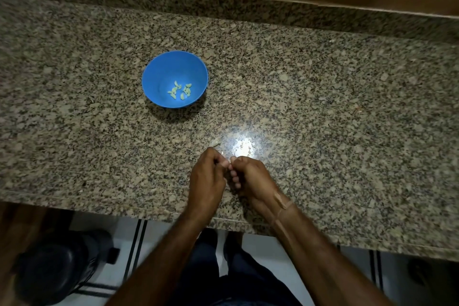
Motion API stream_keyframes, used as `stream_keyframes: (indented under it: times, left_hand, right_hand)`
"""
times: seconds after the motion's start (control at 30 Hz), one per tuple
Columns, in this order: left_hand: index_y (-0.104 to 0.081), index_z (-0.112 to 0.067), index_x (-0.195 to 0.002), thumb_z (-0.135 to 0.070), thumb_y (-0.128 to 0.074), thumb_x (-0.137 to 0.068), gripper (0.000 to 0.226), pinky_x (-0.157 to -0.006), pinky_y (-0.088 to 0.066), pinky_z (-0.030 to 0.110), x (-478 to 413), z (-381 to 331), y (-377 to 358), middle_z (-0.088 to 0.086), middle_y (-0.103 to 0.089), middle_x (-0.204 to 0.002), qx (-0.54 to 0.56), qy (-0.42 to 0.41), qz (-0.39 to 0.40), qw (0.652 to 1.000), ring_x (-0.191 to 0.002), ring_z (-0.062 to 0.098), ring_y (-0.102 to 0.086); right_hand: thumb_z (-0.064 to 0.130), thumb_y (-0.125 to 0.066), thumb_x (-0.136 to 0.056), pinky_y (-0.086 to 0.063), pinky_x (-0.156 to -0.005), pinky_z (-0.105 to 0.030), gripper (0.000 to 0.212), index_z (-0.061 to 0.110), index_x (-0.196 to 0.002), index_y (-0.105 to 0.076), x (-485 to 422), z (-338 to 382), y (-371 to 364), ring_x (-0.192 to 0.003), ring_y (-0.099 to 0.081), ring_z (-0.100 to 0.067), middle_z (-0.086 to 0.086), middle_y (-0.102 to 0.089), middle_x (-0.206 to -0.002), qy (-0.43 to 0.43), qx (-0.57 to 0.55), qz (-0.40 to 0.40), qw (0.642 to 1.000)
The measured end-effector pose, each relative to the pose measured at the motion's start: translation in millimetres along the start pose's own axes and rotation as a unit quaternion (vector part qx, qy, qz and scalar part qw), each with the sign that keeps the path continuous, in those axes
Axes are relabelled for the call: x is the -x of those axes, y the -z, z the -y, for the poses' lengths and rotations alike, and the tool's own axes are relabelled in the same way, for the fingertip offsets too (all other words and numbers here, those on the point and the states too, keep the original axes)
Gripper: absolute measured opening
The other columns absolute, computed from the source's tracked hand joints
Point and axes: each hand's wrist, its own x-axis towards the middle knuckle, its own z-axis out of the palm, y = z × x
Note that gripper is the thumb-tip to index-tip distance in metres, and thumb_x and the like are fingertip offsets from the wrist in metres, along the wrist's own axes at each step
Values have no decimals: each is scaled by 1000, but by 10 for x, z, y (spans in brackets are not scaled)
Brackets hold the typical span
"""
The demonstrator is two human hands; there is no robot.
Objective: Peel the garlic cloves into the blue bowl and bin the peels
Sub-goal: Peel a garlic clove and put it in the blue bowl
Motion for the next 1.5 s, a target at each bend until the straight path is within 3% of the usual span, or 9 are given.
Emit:
stream_keyframes:
  times: [0.23,0.43,0.6,0.77,0.87,0.97,1.2,1.4,1.5]
  left_hand:
    - [-51,-18,-88,-19,-43,-108,22,-45,-29,22,-137,-128,28,-3,-47,-62,358,366,155,845,-48,10,-39]
    - [-44,-16,-93,-24,-38,-110,20,-55,-32,22,16,-1,-1,-1,-51,-81,-40,0,33,999,-68,12,-45]
    - [-46,-18,-79,-23,-38,-108,31,-41,-24,22,-158,-129,52,-3,-40,-60,318,375,161,856,-45,9,-34]
    - [-44,-16,-96,-31,-33,-108,22,-50,-27,26,17,-15,17,-1,-49,-85,-125,-48,4,991,-64,12,-43]
    - [-46,-19,-89,-28,-36,-110,25,-49,-31,24,-55,-42,17,-3,-50,-76,65,81,55,993,-59,8,-42]
    - [-46,-19,-78,-23,-38,-109,32,-38,-26,21,-200,-99,46,-5,-40,-58,369,400,151,825,-46,8,-34]
    - [-45,-18,-88,-25,-41,-111,25,-53,-29,20,-5,28,11,-6,-46,-75,43,6,25,999,-62,7,-39]
    - [-46,-17,-73,-19,-39,-108,36,-34,-24,18,-169,-201,42,-5,-38,-54,451,434,136,768,-41,6,-32]
    - [-50,-18,-82,-30,-38,-112,33,-46,-34,20,-79,-157,27,-6,-47,-65,244,262,99,928,-52,5,-42]
  right_hand:
    - [11,-56,-104,-30,-61,-15,26,17,-79,-49,-84,-206,7,-68,-42,-5,10,-46,-73,374,407,-130,823]
    - [20,-60,-104,-34,-56,-24,30,18,-75,-57,-51,-91,-59,-61,-43,-10,6,-51,-63,94,110,-31,989]
    - [16,-54,-105,-27,-61,-22,27,20,-80,-44,-124,-236,12,-70,-40,-13,8,-43,-74,366,477,-139,787]
    - [17,-60,-102,-35,-56,-25,29,19,-74,-55,-94,-31,-126,-60,-43,-10,7,-50,-61,48,40,-47,997]
    - [18,-57,-105,-33,-56,-22,32,20,-73,-51,-9,-64,-165,-60,-42,-7,8,-49,-63,132,154,-67,977]
    - [16,-53,-105,-32,-59,-24,30,18,-76,-46,-74,-218,-58,-66,-43,-9,7,-46,-70,345,408,-148,832]
    - [21,-59,-105,-37,-60,-32,34,19,-71,-55,-60,-154,-145,-66,-44,-15,4,-50,-65,75,31,-62,995]
    - [13,-56,-105,-31,-57,-17,29,11,-77,-50,-107,-233,-63,-63,-45,-11,3,-51,-69,373,355,-151,844]
    - [19,-55,-107,-37,-57,-21,32,13,-77,-52,-111,-180,-72,-62,-44,-8,4,-53,-68,270,230,-104,929]
